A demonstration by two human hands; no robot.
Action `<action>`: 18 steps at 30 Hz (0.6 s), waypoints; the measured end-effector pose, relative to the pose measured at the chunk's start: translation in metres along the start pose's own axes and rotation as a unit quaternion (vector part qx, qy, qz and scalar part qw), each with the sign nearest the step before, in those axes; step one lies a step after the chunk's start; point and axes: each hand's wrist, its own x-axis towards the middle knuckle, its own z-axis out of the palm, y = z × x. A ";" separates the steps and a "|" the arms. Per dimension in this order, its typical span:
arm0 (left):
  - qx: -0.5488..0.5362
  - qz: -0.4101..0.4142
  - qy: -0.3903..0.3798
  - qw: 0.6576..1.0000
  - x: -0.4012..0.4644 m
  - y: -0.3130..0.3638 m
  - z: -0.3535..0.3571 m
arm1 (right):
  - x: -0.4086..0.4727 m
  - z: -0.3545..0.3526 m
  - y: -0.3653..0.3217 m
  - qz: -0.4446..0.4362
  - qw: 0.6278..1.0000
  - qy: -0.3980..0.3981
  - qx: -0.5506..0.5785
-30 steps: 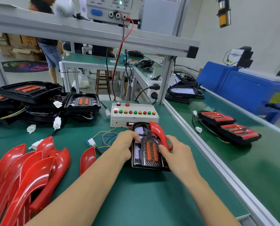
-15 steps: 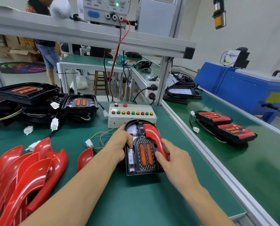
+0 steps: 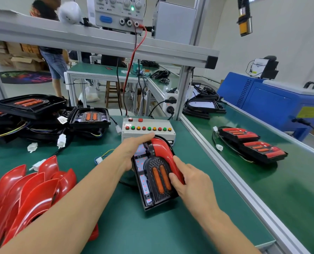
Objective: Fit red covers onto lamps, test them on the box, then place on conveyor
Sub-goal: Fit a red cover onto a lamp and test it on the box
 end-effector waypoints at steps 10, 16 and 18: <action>0.008 0.002 0.012 1.000 -0.002 0.002 0.000 | 0.008 -0.002 0.012 0.173 0.884 -0.138 0.412; 0.012 -0.016 -0.006 1.000 0.001 0.001 -0.001 | 0.016 -0.006 0.021 0.202 0.810 -0.201 0.512; 0.014 -0.022 -0.014 1.000 0.003 0.000 -0.001 | 0.017 -0.004 0.023 0.210 0.806 -0.205 0.514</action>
